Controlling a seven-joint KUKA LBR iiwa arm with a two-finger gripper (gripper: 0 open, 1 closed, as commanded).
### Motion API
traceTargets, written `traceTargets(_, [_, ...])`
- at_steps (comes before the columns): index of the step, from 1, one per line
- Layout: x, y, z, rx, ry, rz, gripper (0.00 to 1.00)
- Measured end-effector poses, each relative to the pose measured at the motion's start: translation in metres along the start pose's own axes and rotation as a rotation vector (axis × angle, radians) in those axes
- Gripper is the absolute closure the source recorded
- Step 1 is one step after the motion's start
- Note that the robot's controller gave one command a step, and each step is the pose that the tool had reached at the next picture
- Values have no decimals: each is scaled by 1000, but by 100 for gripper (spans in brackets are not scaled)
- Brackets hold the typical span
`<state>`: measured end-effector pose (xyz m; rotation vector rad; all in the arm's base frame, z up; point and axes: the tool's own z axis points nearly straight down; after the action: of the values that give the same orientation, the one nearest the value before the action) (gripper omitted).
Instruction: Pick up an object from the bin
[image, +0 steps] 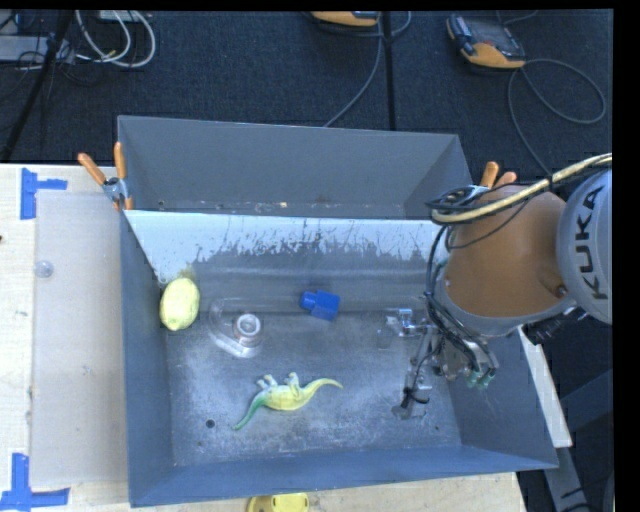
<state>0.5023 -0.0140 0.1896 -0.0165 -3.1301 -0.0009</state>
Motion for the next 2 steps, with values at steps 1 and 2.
traceTargets(1, [-2,0,-4,0,-9,0,0])
traceTargets(2, [-3,21,36,1,-11,-53,0])
